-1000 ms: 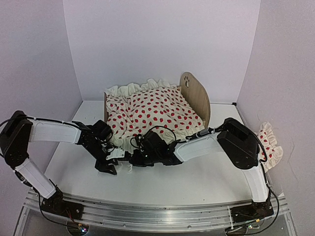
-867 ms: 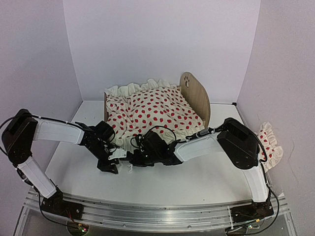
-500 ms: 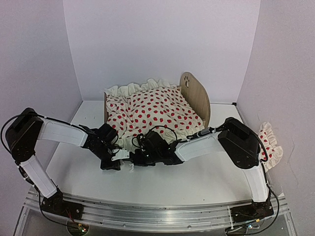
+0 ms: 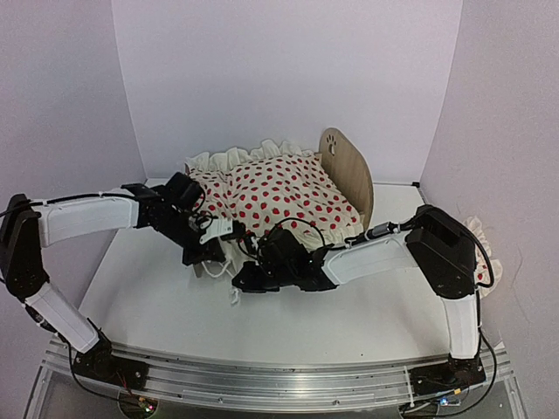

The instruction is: Set up the pet bed

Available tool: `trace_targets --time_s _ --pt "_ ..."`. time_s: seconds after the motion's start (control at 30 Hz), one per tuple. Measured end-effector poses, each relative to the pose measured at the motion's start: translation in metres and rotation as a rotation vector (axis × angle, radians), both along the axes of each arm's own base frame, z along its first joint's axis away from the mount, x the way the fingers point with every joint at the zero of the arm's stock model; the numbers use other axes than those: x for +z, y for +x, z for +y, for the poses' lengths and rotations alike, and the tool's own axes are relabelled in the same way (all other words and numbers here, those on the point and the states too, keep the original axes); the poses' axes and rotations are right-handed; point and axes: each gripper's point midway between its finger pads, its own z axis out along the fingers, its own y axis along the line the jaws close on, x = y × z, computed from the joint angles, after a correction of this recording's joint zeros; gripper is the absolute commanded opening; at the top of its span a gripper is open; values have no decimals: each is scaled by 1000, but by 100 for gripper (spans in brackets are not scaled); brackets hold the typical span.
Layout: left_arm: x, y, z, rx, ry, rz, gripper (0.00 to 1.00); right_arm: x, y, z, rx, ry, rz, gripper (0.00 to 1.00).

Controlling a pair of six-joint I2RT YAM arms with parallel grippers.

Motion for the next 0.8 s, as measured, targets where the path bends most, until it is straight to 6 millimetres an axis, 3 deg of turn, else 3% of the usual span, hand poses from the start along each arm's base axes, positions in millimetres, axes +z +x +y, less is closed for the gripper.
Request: trace_targets --time_s 0.13,0.2,0.3,0.47,0.67,0.8 --pt "77 2 -23 -56 -172 -75 0 -4 -7 -3 28 -9 6 0" --pt "97 -5 -27 -80 -224 -73 0 -8 -10 -4 39 -13 17 0" --pt "105 -12 -31 -89 -261 -34 0 -13 -14 -7 43 -4 23 0" --pt "87 -13 -38 -69 -245 45 0 -24 -25 -13 47 -9 16 0" --pt "44 -15 -53 -47 -178 150 0 -8 -42 -4 88 25 -33 0" --pt "13 -10 -55 8 -115 211 0 -6 -43 -16 68 11 -73 0"
